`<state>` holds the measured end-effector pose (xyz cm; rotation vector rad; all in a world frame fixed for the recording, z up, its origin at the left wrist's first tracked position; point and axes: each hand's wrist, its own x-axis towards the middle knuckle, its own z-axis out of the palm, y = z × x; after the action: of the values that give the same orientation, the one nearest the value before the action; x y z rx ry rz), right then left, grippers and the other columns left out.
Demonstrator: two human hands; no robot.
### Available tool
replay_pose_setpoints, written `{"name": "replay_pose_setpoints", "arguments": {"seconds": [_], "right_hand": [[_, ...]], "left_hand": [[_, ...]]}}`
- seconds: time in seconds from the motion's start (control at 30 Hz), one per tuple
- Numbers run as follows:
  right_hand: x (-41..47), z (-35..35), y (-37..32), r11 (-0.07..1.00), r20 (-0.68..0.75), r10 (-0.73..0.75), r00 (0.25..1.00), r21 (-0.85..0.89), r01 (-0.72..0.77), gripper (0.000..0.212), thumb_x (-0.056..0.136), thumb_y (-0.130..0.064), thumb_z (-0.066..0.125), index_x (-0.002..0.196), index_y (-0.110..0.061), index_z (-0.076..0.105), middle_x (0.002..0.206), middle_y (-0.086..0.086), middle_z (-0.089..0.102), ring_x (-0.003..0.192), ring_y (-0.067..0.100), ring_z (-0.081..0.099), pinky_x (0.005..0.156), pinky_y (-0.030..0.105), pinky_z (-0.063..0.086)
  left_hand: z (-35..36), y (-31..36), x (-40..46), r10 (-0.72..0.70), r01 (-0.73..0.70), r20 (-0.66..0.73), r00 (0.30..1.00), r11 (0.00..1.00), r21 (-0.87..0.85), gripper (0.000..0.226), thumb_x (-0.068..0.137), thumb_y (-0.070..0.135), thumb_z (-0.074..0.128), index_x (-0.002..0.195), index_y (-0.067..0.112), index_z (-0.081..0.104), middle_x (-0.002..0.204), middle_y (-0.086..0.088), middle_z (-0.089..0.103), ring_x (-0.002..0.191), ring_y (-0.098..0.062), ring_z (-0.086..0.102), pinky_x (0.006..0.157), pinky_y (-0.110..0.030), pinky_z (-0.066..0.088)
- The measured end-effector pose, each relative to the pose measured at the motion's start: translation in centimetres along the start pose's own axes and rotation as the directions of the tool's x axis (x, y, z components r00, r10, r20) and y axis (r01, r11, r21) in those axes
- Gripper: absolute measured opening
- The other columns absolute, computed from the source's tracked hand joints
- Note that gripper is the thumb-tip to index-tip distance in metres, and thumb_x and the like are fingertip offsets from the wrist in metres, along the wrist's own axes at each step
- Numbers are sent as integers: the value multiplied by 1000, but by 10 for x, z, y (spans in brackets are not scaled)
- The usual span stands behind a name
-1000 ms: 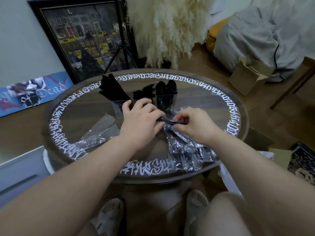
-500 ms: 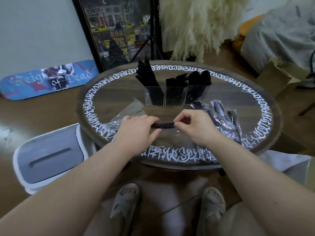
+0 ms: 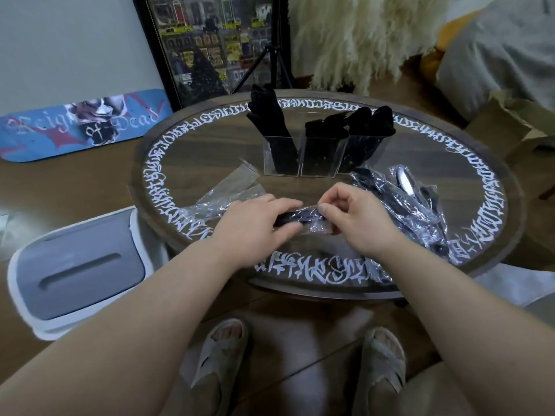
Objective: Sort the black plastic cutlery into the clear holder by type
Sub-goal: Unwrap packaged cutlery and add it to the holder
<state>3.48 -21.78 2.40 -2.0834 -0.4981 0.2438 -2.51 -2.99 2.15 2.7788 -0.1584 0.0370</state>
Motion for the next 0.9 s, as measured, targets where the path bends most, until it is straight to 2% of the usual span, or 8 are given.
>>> {"name": "replay_pose_setpoints", "arguments": {"seconds": [0.13,0.27,0.37,0.53,0.63,0.73,0.8,0.9], "right_hand": [[4,1,1,999,12,-44,999,-5,44,15,92,-12,60,81,-21,59,62,-5,64,63,21,64,69,42,56],[3,0,3,993,-17,-110,994,-45,109,12,92,-11,60,83,-20,61,70,-3,64,66,15,62,70,36,54],[3,-2,1,992,-63,-122,991,14,123,12,90,-9,62,82,-18,63,72,-3,62,66,12,57,68,35,51],[5,-12,0,945,-75,-10,997,324,33,18,91,-5,59,77,-18,61,66,-5,58,66,15,51,70,37,46],[5,-12,-2,951,-34,38,999,307,-26,17,93,-8,56,78,-16,58,70,-2,56,66,12,50,70,34,48],[6,-12,-5,917,14,127,992,380,-123,21,93,-17,56,72,-15,55,72,3,54,62,9,51,64,30,48],[7,-11,-5,930,14,156,988,335,-152,28,90,-32,61,71,-13,54,65,-1,55,60,10,54,62,33,51],[9,-7,-5,982,-103,164,981,114,-152,35,80,-44,69,73,-14,52,68,1,61,68,18,60,70,40,55]], "left_hand": [[-2,-4,7,-41,42,31,999,997,-58,35,100,41,39,129,34,56,115,6,64,108,-13,55,88,-34,45],[-5,2,11,-59,63,66,996,996,-66,34,100,39,38,127,31,58,109,10,65,97,-10,55,77,-28,43],[-6,5,13,-72,78,67,995,994,-83,33,101,39,38,124,31,59,102,11,64,90,-8,54,74,-29,45],[-8,1,12,-110,116,52,993,986,-123,28,101,37,36,114,28,59,79,16,53,81,-11,52,60,-26,34],[-11,3,7,-75,82,64,995,990,-113,28,99,40,40,118,29,57,89,12,58,83,-9,53,67,-28,40],[-11,3,3,-70,77,84,994,993,-91,29,98,40,45,122,29,56,99,11,61,86,-7,54,68,-26,41],[-11,3,2,-85,91,63,994,992,-87,29,97,39,48,123,30,56,105,11,62,92,-8,55,74,-27,44],[-10,4,4,-107,107,-8,994,992,-65,30,95,41,50,122,31,57,105,10,62,94,-10,56,78,-30,48]]}}
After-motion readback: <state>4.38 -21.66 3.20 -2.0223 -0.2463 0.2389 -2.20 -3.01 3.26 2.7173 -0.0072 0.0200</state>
